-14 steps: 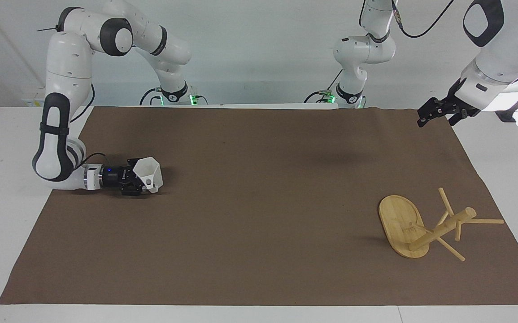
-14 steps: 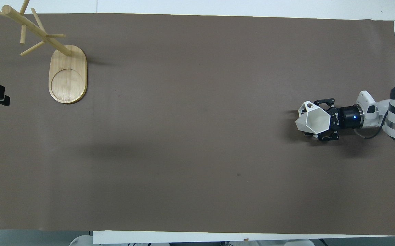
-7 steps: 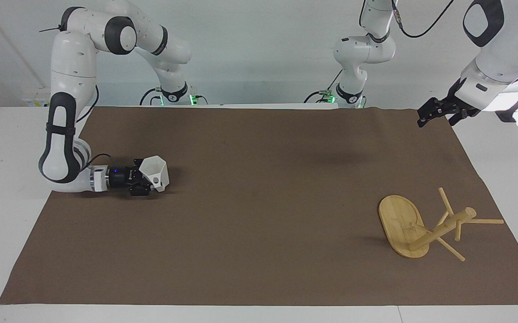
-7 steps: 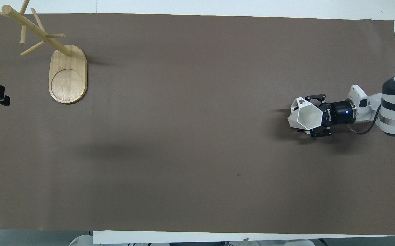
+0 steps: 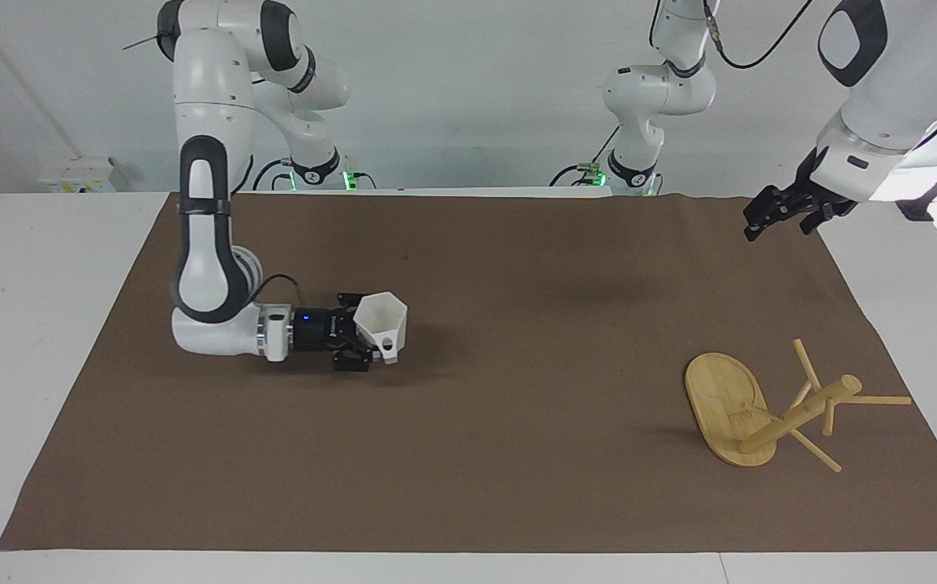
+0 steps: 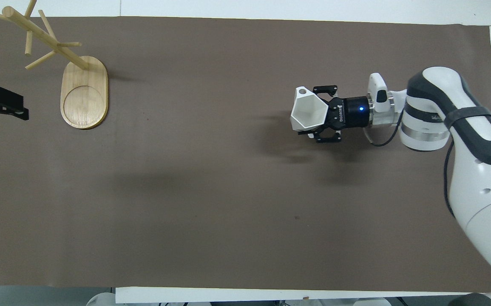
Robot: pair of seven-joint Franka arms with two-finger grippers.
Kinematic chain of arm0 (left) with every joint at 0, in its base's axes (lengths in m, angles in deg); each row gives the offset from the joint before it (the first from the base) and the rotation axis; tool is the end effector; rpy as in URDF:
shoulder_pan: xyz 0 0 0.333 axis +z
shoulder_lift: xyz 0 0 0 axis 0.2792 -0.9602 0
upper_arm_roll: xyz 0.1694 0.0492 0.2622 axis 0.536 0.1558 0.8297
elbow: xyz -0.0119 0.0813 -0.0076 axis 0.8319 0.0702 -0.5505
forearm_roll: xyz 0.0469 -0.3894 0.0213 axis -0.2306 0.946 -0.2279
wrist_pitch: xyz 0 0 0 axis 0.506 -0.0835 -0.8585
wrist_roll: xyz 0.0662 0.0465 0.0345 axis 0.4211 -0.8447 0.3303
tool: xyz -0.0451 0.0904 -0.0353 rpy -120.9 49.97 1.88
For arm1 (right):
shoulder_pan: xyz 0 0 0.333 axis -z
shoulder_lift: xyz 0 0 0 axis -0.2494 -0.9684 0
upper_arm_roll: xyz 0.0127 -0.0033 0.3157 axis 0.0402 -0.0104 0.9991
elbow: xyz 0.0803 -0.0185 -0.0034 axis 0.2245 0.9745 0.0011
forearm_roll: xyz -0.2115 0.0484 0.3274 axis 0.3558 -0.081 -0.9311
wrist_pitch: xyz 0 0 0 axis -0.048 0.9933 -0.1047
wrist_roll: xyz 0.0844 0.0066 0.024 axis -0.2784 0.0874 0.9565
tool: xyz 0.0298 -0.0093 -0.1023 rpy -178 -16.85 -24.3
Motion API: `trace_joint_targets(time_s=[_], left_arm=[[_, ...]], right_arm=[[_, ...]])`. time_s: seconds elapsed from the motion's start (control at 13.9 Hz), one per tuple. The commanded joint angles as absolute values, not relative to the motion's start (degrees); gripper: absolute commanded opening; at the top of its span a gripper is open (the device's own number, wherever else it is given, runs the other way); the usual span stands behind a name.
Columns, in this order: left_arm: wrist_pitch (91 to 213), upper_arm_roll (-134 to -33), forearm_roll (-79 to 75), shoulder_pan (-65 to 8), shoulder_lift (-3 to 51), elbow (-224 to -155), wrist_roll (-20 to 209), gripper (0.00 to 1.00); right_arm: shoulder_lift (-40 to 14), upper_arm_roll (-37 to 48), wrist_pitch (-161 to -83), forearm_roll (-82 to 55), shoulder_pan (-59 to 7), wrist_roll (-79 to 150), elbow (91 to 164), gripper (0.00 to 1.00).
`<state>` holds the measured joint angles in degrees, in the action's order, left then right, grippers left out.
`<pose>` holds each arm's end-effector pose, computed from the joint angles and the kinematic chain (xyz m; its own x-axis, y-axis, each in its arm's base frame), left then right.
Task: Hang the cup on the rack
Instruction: 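Carry the cup toward center with the right gripper while the left gripper approaches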
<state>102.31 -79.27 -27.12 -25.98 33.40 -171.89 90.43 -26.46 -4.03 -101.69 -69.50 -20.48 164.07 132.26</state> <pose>0.5473 -0.0827 0.6057 0.9968 0.0548 -0.0581 0.0545 -0.9985 -0.0068 0.6017 0.1339 0.2640 0.0030 0.1540 0.9881 0.9996 0.0285 -0.0074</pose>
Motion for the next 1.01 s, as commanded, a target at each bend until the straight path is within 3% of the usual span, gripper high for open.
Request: trace_joint_targets(time_s=[0.0,0.43,0.72,0.93], left_arm=[[107.8,-79.0,-28.3,-32.7,36.0,-177.3,100.7,1.0],[114.7,-79.1,-28.2,-46.6,31.7,-177.8,127.6,1.0],[115.3,-79.1,-27.6,-49.2,27.8,-175.8,135.1,1.0],[115.7,-79.0,-26.2,-50.3,26.2,-174.0,139.5,1.0]], right_arm=[[-25.7,-4.4,-107.2,-77.3,-26.7,160.0,133.0,0.15],[-23.7,-4.3,-119.5,-86.2,-39.3,154.3,130.5,0.15],[-23.5,-4.2,-120.9,-88.9,-41.9,155.5,130.3,0.15],[-23.7,-3.8,-127.9,-93.1,-44.9,159.6,130.0,0.15]])
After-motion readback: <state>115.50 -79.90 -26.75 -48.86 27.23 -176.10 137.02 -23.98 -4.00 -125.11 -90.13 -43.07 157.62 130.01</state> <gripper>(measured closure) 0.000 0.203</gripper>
